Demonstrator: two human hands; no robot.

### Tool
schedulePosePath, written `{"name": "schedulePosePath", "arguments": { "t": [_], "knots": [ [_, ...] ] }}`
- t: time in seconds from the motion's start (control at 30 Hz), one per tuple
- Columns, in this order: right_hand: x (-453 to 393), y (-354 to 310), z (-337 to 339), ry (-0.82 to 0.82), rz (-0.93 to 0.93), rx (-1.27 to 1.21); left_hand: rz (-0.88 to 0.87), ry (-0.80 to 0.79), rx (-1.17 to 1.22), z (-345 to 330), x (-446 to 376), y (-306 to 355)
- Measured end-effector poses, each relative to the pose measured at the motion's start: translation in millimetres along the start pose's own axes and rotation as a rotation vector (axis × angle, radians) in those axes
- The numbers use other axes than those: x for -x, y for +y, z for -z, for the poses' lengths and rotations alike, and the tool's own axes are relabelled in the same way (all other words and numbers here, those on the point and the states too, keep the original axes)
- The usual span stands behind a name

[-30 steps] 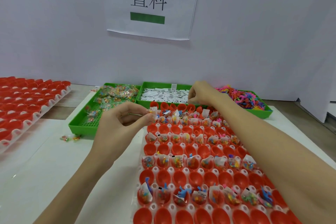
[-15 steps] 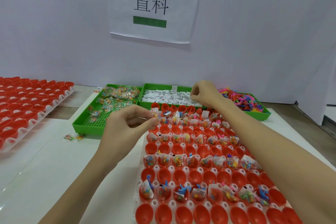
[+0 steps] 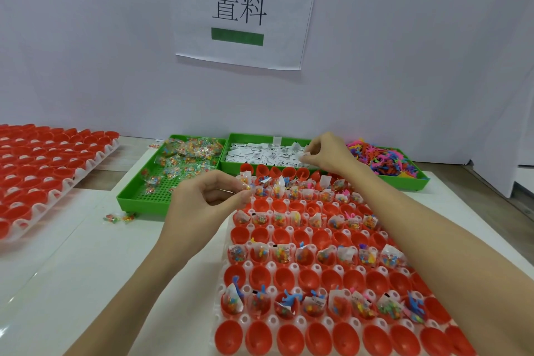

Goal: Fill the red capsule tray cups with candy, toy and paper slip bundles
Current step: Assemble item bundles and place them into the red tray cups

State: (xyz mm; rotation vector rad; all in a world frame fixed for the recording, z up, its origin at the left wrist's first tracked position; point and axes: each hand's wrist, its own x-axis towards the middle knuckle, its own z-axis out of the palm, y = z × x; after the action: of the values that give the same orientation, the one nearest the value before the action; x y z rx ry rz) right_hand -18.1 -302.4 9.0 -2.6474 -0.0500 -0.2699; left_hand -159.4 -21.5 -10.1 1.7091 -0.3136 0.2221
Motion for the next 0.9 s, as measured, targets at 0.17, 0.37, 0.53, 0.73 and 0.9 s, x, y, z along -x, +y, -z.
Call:
{"name": "schedulePosePath", "arguments": {
  "t": [0.17, 0.37, 0.53, 0.73, 0.9],
  "knots": [
    [1, 1, 2, -0.022, 0.011, 0.012, 0.008, -0.004, -0.005, -1, 0, 1],
    [4, 2, 3, -0.066, 0.001, -0.037, 0.051, -0.009, 0.036, -1, 1, 0],
    [8, -2, 10, -0.019, -0.003, -0.037, 0.098, -0.020, 0.131, 0, 2, 2],
    [44, -23, 30, 0.195, 0.064, -0.183, 0.192, -0.100, 0.301, -3, 6, 9],
    [119, -48, 42, 0.090, 0.122, -0.460, 0.230, -0.144, 0.389, -13, 12, 15]
  ]
}}
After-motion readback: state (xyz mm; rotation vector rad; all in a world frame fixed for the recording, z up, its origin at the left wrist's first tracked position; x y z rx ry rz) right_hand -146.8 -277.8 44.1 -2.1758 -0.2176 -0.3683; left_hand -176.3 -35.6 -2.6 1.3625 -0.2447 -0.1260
